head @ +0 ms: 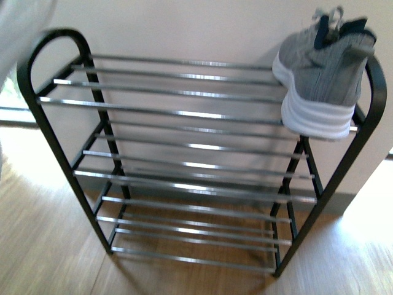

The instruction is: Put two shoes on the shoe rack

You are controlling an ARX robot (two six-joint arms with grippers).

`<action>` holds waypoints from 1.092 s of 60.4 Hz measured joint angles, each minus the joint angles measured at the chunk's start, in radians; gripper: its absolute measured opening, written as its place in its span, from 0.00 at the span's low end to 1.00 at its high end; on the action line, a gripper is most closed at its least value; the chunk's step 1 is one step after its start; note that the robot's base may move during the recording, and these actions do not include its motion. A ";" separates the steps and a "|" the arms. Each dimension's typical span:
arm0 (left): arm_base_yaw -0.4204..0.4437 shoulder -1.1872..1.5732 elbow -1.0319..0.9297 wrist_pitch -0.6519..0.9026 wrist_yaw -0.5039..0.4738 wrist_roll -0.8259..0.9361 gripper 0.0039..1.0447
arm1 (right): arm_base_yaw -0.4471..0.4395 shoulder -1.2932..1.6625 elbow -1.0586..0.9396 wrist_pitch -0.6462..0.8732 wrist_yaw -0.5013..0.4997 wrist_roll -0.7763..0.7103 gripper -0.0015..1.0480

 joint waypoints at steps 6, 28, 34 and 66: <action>0.001 0.190 0.175 0.027 0.013 -0.058 0.01 | 0.000 0.000 0.000 0.000 0.000 0.000 0.91; -0.093 0.806 0.640 -0.170 0.097 -0.365 0.01 | 0.000 0.000 0.000 0.000 0.000 0.000 0.91; -0.129 0.911 0.775 -0.262 0.139 -0.391 0.01 | 0.000 0.000 0.000 0.000 0.000 0.000 0.91; -0.180 1.229 1.216 -0.452 0.221 -0.582 0.01 | 0.000 0.000 0.000 0.000 0.000 0.000 0.91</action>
